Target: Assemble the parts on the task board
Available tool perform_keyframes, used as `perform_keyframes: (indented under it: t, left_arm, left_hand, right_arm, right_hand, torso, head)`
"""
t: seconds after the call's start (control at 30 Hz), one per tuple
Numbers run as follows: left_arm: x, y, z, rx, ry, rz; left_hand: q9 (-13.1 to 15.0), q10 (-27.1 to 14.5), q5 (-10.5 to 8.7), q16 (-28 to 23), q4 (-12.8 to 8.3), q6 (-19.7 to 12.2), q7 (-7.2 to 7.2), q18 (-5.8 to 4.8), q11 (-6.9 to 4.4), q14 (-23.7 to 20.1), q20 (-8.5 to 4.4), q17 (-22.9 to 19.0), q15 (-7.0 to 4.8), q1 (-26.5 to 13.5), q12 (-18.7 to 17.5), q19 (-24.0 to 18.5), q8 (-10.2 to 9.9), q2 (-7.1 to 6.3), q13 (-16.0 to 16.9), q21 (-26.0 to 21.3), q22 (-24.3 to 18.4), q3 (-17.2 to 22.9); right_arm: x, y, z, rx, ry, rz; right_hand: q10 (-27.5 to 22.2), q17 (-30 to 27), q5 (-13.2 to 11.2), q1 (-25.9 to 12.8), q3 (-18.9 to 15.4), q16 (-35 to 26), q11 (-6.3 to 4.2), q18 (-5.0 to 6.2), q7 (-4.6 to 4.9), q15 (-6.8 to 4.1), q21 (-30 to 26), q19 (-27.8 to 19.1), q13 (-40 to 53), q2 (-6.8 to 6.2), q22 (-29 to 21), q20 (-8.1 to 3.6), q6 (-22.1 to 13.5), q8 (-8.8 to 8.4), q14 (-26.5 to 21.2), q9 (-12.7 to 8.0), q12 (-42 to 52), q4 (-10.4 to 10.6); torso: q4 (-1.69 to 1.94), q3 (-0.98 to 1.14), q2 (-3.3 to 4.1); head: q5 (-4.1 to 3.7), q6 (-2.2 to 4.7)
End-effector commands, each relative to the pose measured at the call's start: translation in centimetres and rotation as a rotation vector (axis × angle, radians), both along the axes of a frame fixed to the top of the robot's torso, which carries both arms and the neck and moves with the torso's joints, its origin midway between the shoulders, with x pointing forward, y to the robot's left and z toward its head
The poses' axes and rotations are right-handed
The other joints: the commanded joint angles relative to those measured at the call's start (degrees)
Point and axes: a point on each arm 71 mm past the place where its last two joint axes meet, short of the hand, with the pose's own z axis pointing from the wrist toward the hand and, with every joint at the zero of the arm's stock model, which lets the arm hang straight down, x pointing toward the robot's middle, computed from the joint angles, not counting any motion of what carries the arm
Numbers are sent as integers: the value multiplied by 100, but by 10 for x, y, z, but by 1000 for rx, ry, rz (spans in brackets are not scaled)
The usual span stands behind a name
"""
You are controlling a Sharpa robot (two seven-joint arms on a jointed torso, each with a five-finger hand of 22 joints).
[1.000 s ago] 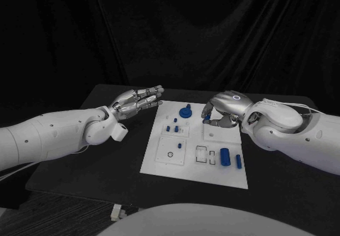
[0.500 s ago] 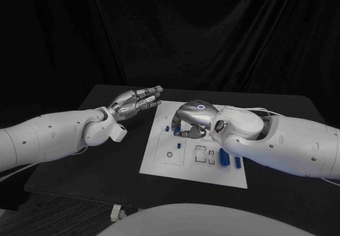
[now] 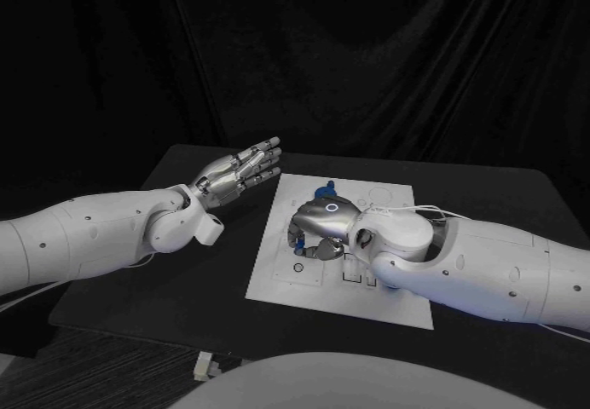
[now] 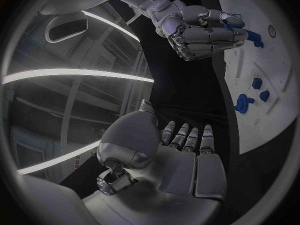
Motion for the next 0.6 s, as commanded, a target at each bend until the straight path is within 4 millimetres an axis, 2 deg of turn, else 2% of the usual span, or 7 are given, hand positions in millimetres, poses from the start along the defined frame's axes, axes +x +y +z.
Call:
perform_keyframes:
  t: [0.03,0.07,0.13,0.17,0.37,0.53,0.6]
  left_arm:
    - [0,1,10,-75,-123,42]
    - [0,1,10,-73,-127,47]
    - [-1,1,11,-71,-132,53]
    - [-1,2,11,-70,-134,56]
    - [-1,2,11,-70,-135,57]
    - [-1,1,11,-74,-126,46]
    - [-1,1,10,-74,-119,40]
  left_hand:
    - [-59,-2,-227,-60,36,-79,26,-275,-104,33,-168,-41,-199,-169,-83,-54,-95,-18,-34,-84,-112,-254]
    - [-59,-41,-279,-60,37,-97,86,-299,-290,33,-384,-41,-361,-285,-172,-67,-95,-51,-48,-96,-167,-335]
    - [-59,-97,-287,-60,46,-114,229,-306,-522,33,-464,-41,-451,-446,-297,-73,-95,-52,-69,-102,-192,-447]
    - [-59,-112,-284,-60,44,-123,262,-289,-591,33,-481,-41,-478,-517,-326,-74,-95,-31,-72,-103,-199,-495]
    - [-55,-107,-285,-60,22,-108,341,-303,-596,33,-579,-41,-547,-533,-324,-79,-90,44,-67,-108,-222,-544]
    - [-39,-97,-257,-60,5,14,419,-406,-534,33,-622,-41,-492,-360,-318,-79,-71,115,-65,-107,-221,-442]
    - [-40,-98,-170,-60,10,41,440,-428,-508,33,-605,-41,-456,-272,-322,-78,-74,114,-67,-106,-217,-371]
  right_arm:
    - [-2,0,-6,-39,-20,9]
    - [-2,1,-8,-41,-18,9]
    - [-2,0,-10,-44,-15,9]
    - [-3,0,-11,-45,-14,9]
    - [-3,0,-13,-44,-12,7]
    - [-4,0,-15,-43,-10,7]
    - [-4,0,-16,-43,-8,6]
  right_hand:
    - [261,262,-47,247,143,-70,-102,-186,12,10,-157,-62,104,145,1005,11,44,71,285,114,39,-107]
    - [262,264,-48,247,142,-69,-102,-186,13,10,-157,-62,104,144,1005,11,44,70,285,115,38,-108]
    - [262,264,-48,247,142,-69,-102,-186,13,10,-157,-62,104,144,1005,11,44,70,285,115,38,-108]
    - [262,264,-48,247,142,-69,-102,-186,13,10,-157,-62,104,144,1005,11,44,70,285,115,38,-108]
    - [262,264,-48,247,142,-69,-102,-186,13,10,-157,-62,104,144,1005,11,44,70,285,115,38,-108]
    - [265,261,-49,246,143,-71,-101,-185,15,11,-161,-64,105,146,1004,12,44,68,284,116,35,-113]
    - [266,255,-49,248,144,-74,-101,-185,16,11,-164,-66,105,146,1003,12,40,65,282,116,33,-116]
  torso:
    - [-7,1,-3]
    - [-12,0,0]
    - [-16,0,3]
    - [-18,0,3]
    - [-13,1,-1]
    - [-18,1,-1]
    - [-18,1,-2]
  head:
    - [36,-1]
    - [47,-1]
    - [52,-1]
    - [47,-1]
    - [39,-1]
    - [38,-1]
    - [39,-1]
